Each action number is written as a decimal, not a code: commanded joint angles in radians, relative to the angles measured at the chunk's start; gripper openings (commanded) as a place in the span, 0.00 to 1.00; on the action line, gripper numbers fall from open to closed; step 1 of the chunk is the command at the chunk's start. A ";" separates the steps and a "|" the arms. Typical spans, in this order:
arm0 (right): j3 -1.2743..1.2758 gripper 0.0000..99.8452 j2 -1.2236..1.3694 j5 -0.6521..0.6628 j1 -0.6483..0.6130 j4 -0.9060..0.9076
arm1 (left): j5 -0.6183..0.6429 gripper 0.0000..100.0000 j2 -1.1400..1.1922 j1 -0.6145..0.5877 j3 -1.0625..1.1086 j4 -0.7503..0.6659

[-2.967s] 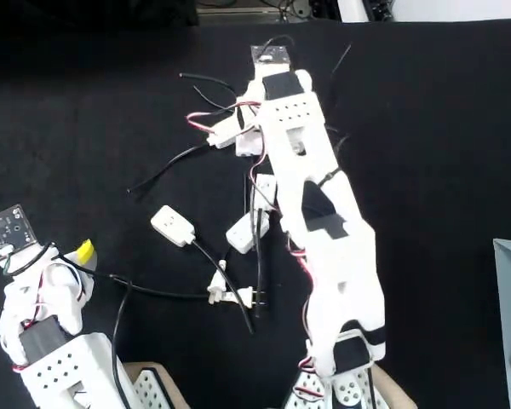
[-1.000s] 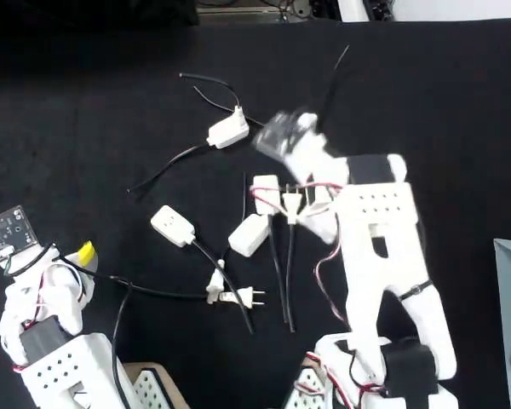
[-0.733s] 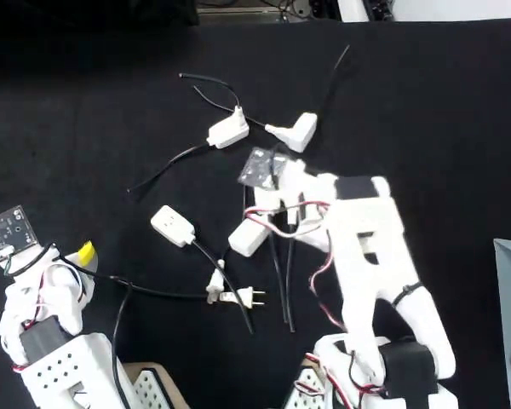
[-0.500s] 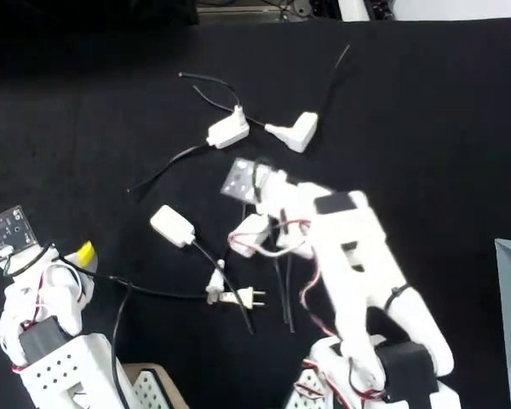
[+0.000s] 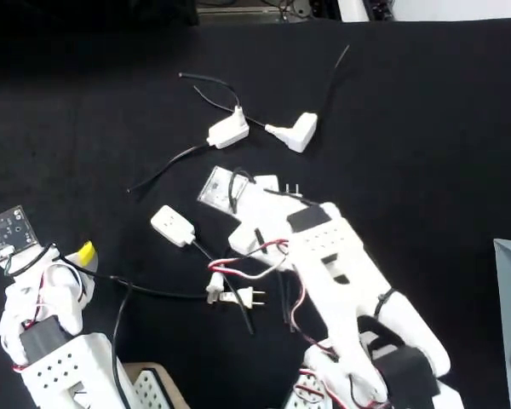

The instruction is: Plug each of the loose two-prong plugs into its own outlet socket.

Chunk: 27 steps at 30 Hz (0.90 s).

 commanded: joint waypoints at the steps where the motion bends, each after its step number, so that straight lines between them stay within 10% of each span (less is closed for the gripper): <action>1: -0.093 0.23 -0.068 -0.023 -0.060 0.207 | -0.009 0.32 -0.008 -0.007 -0.010 -0.002; 27: -0.074 0.23 0.282 -0.064 -0.299 0.087 | -0.011 0.32 -0.008 -0.008 -0.010 0.002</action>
